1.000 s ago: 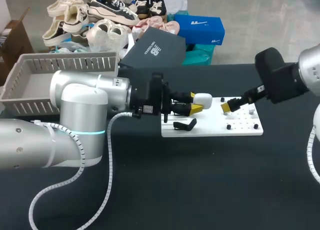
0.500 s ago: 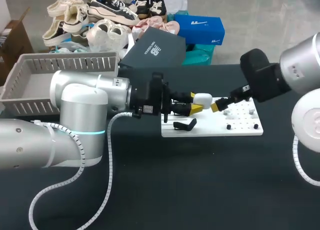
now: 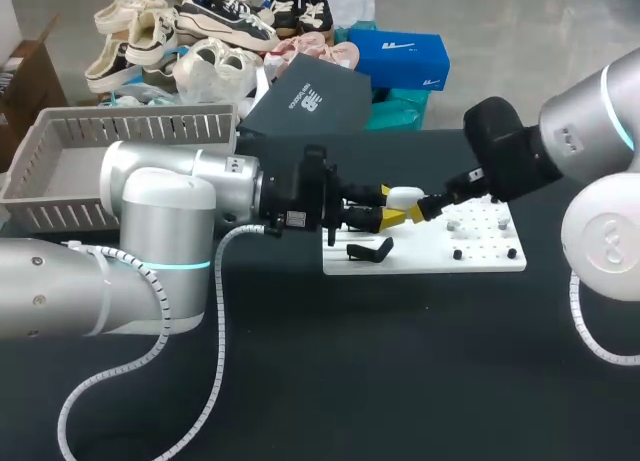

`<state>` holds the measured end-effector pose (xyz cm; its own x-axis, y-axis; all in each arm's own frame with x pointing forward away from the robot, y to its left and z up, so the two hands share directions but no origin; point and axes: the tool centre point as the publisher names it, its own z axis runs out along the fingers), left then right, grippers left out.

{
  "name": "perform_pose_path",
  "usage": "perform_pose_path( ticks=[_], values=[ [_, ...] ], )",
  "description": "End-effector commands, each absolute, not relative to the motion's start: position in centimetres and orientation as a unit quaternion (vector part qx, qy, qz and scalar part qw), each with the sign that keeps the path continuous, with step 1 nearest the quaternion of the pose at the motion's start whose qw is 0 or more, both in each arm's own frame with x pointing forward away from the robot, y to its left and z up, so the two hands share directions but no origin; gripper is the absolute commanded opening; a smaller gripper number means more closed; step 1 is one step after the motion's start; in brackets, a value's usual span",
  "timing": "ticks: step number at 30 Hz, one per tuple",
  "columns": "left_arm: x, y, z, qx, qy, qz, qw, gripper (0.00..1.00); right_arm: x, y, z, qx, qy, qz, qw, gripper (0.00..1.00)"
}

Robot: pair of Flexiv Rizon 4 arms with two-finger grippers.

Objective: Pick up each earbud case from the left stands, insert the matching earbuds, close the lid, and place the case in the box.

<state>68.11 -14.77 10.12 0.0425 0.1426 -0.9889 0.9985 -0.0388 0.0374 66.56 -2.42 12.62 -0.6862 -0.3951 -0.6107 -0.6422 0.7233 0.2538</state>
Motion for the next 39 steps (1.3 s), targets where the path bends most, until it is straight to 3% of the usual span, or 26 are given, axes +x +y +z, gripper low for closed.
perform_pose_path(
  ticks=[1,39],
  values=[
    [68.4,-14.8,10.0,0.555,0.514,-0.463,0.462,0.0,67.0,-2.1,12.5,-0.29,0.892,0.226,0.265,1.0],
    [68.4,-14.8,10.0,0.555,0.514,-0.463,0.462,0.0,68.5,-2.5,12.1,-0.266,0.903,0.207,0.267,1.0]
  ],
)
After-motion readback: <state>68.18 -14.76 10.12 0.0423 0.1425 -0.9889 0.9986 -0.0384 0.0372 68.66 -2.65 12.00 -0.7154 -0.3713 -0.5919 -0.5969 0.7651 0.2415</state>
